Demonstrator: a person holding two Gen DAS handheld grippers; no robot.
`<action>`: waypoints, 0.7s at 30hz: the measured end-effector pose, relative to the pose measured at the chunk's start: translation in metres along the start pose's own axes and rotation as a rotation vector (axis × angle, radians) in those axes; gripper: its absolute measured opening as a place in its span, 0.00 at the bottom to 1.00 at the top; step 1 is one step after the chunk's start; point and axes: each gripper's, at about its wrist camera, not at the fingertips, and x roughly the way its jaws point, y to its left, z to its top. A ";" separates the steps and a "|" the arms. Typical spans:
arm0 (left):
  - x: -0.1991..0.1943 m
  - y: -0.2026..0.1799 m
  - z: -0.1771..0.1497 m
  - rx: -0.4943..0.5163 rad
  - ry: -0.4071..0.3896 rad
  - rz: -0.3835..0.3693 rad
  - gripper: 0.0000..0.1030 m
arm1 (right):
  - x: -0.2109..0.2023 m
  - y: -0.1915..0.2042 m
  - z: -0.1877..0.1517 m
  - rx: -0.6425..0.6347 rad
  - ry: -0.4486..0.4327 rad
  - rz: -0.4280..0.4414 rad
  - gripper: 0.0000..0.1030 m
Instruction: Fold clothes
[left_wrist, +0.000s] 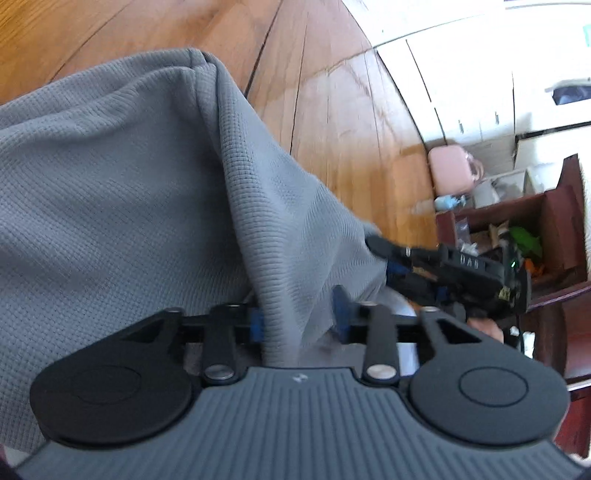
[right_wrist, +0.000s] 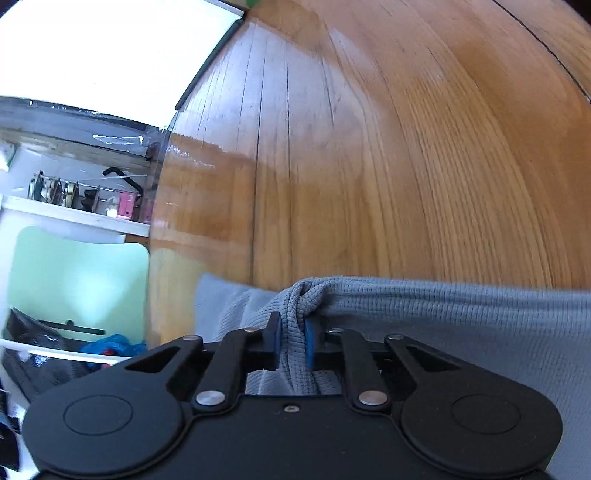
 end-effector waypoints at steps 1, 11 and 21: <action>0.001 0.001 0.001 -0.001 -0.005 -0.004 0.47 | -0.002 0.001 -0.001 -0.003 0.007 -0.004 0.24; 0.024 -0.017 0.019 0.093 -0.091 0.072 0.03 | 0.001 0.027 -0.034 -0.152 0.088 -0.029 0.33; 0.011 -0.002 0.041 0.051 -0.081 0.175 0.05 | -0.016 0.036 -0.031 -0.231 0.282 -0.144 0.17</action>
